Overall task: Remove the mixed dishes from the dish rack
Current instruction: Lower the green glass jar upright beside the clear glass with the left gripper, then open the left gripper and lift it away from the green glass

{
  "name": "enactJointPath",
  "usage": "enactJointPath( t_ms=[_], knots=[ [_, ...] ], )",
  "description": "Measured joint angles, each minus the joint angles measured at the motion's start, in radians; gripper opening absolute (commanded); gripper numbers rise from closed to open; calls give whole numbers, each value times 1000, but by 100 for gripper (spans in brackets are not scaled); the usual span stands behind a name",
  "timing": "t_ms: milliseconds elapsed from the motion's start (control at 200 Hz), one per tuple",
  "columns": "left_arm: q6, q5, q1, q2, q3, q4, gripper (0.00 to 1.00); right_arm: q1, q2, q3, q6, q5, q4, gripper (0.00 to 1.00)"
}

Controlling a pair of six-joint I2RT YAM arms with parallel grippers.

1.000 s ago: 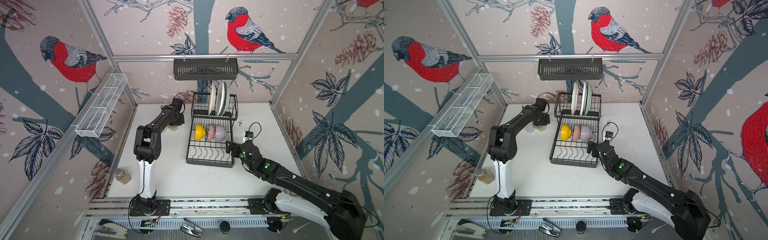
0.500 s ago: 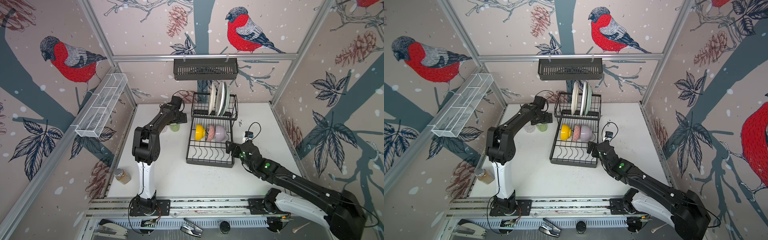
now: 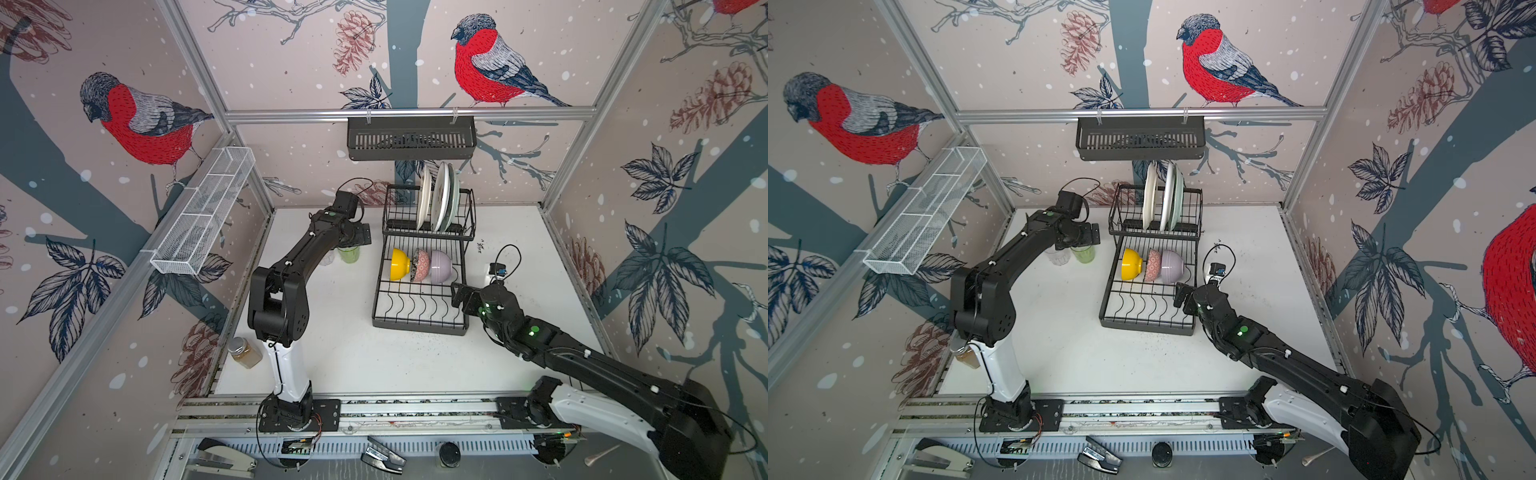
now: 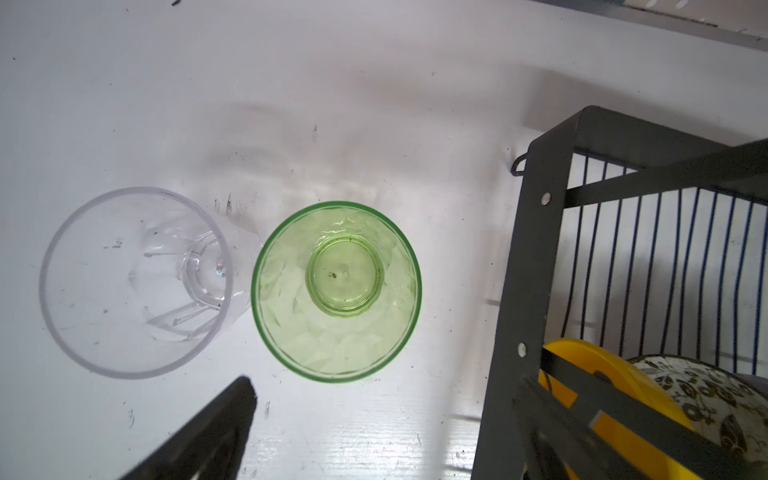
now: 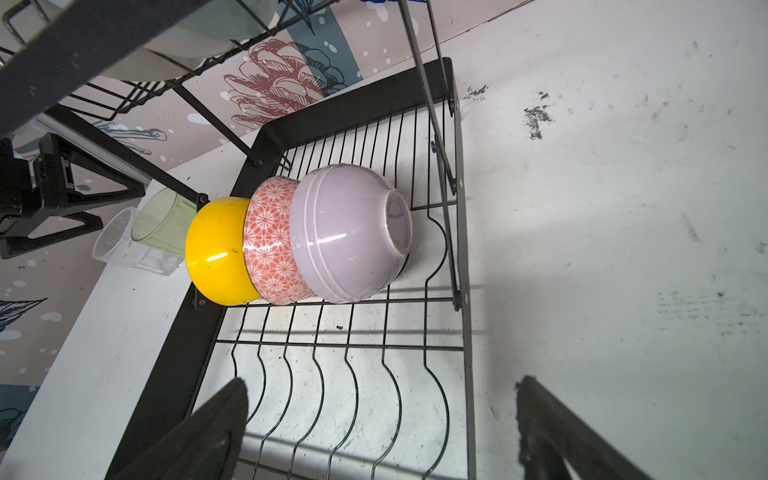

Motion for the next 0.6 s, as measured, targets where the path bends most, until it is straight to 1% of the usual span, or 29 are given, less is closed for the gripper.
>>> enactJointPath(
  t_ms=[185,325,600],
  knots=[
    [-19,25,-3,-92,-98,38,97,-2,-4,0,-1,-2,-3,99],
    [-22,25,-23,-194,-183,69,97,-2,3,-1,-5,-23,0,99],
    [-40,37,-75,-360,-321,144,97,1,92,16,-17,-58,10,99]
  ],
)
